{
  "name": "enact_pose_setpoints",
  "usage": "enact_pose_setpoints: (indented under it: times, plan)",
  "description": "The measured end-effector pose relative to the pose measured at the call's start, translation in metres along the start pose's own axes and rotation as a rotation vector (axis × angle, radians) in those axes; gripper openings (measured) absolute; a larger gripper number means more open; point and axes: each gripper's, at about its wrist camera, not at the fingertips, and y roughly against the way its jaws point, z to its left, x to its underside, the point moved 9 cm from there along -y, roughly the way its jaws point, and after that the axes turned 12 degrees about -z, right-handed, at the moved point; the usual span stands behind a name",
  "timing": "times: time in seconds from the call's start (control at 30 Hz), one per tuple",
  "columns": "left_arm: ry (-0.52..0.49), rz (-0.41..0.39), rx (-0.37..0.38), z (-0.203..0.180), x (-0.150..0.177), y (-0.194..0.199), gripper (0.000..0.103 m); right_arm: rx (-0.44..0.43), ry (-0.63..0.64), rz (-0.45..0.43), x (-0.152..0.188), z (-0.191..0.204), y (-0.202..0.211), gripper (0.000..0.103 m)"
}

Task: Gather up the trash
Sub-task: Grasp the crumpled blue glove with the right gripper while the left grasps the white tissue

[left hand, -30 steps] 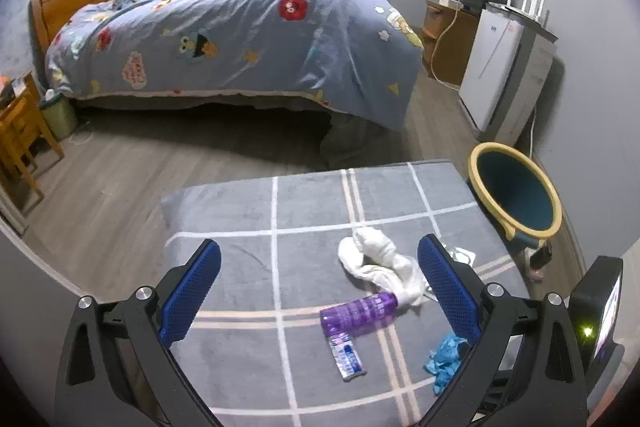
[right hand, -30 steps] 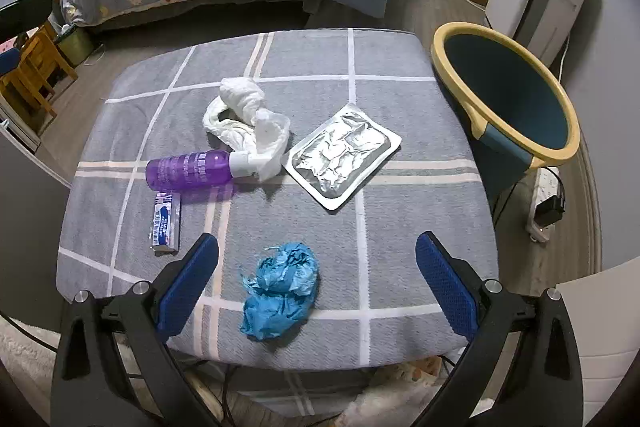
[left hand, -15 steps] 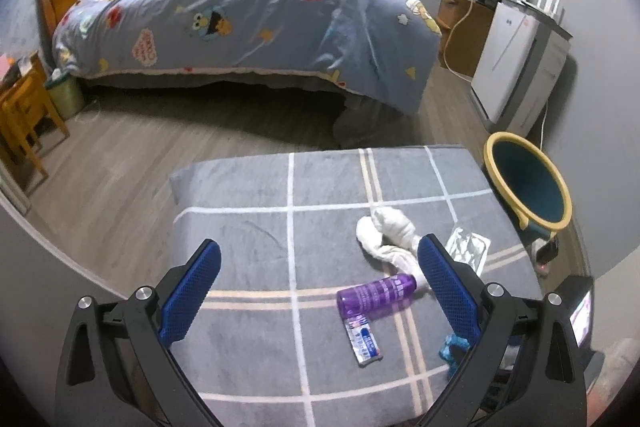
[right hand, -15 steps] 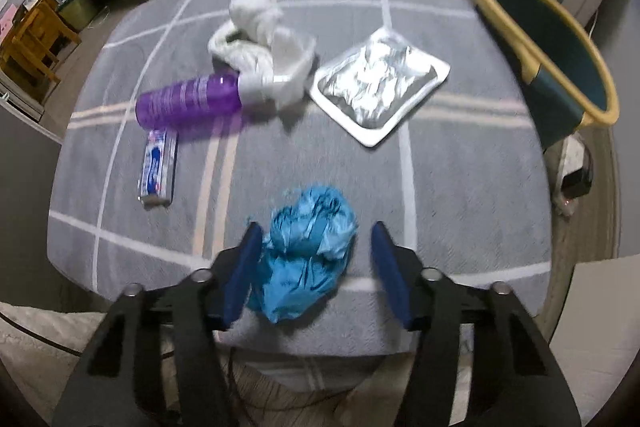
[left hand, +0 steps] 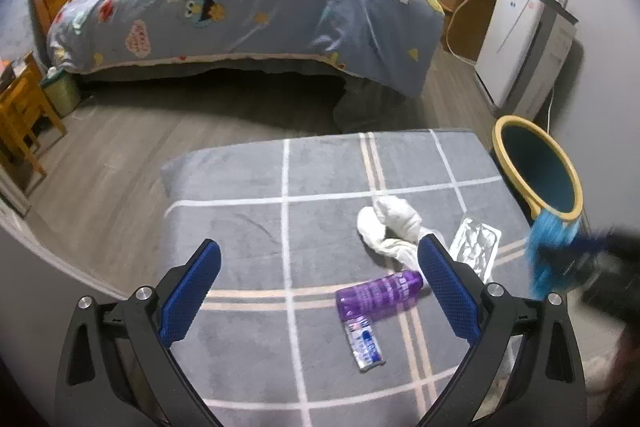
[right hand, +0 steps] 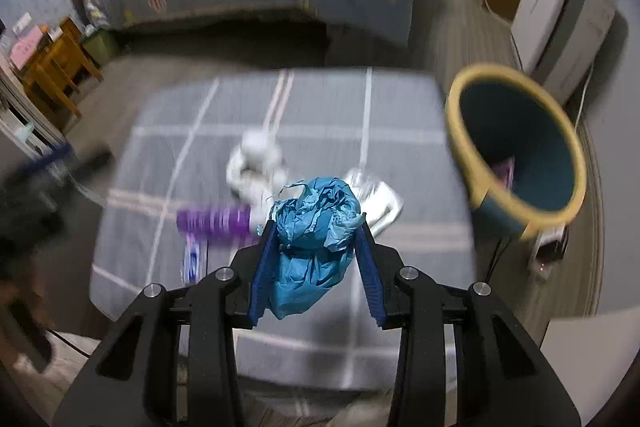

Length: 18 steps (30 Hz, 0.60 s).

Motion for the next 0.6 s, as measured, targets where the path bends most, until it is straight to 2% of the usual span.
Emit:
enact_pose_setpoints:
  times: [0.13, 0.2, 0.33, 0.47, 0.57, 0.6]
  plan:
    - [-0.069, 0.019, -0.003, -0.017, 0.005, -0.022, 0.098, 0.013, 0.023, -0.077, -0.041, -0.025, 0.005, 0.039]
    - [-0.106, 0.034, 0.014, -0.027, 0.009, -0.033, 0.098, 0.026, 0.028, -0.110, -0.051, -0.038, 0.002, 0.039]
    - [-0.158, 0.077, 0.059, -0.047, 0.018, -0.062, 0.098, 0.012, -0.007, -0.114, -0.056, -0.057, -0.012, 0.039]
    - [-0.143, 0.145, 0.044, -0.050, 0.035, -0.096, 0.096, 0.019, -0.037, -0.089, -0.055, -0.082, -0.022, 0.039]
    - [-0.095, 0.188, 0.033, -0.047, 0.046, -0.117, 0.093, 0.036, -0.028, -0.094, -0.057, -0.095, -0.022, 0.039]
    - [-0.080, 0.196, 0.037, -0.047, 0.049, -0.122, 0.086, 0.040, -0.025, -0.096, -0.057, -0.098, -0.022, 0.039]
